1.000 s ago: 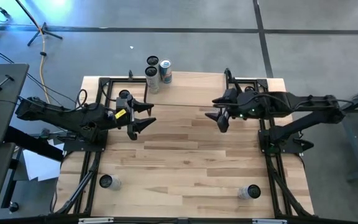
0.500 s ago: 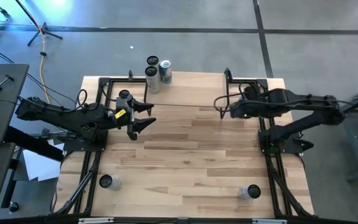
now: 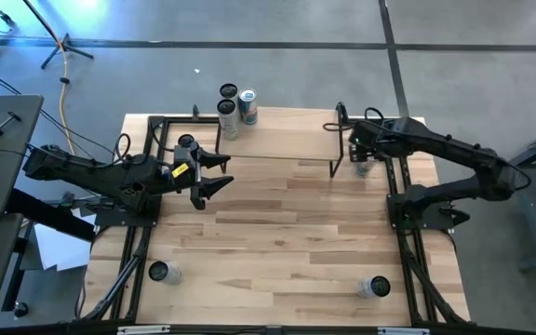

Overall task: Place canned beverage on shelf
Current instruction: Put the blue soda can on the shelf

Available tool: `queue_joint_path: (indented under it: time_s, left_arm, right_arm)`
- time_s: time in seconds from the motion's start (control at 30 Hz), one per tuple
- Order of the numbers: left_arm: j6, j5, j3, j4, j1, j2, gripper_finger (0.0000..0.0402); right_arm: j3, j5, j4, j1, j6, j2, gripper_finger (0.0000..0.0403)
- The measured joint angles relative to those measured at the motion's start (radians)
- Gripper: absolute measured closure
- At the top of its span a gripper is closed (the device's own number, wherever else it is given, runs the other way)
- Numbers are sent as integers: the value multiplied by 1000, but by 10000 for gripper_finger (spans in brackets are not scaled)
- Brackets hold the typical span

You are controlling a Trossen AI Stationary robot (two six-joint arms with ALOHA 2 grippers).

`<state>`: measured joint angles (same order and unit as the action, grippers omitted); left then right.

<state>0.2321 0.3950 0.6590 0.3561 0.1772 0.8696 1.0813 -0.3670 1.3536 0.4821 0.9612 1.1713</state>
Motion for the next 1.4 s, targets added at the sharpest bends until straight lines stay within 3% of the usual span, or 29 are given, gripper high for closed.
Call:
queue_joint_path:
  time_s: [0.1, 0.33, 0.9, 1.4]
  left_arm:
    - [0, 0, 0, 0, 0, 0, 106]
    - [0, 0, 0, 0, 0, 0, 106]
    - [0, 12, 0, 9, 0, 0, 106]
    - [1, 13, 0, 8, 0, 0, 106]
  right_arm:
    - [-50, 59, -74, 65, -45, 0, 86]
    - [-101, 59, -116, 139, -91, 0, 86]
    - [-197, 22, -294, 180, -175, 0, 86]
    - [-197, 91, -256, 225, -131, 2, 89]
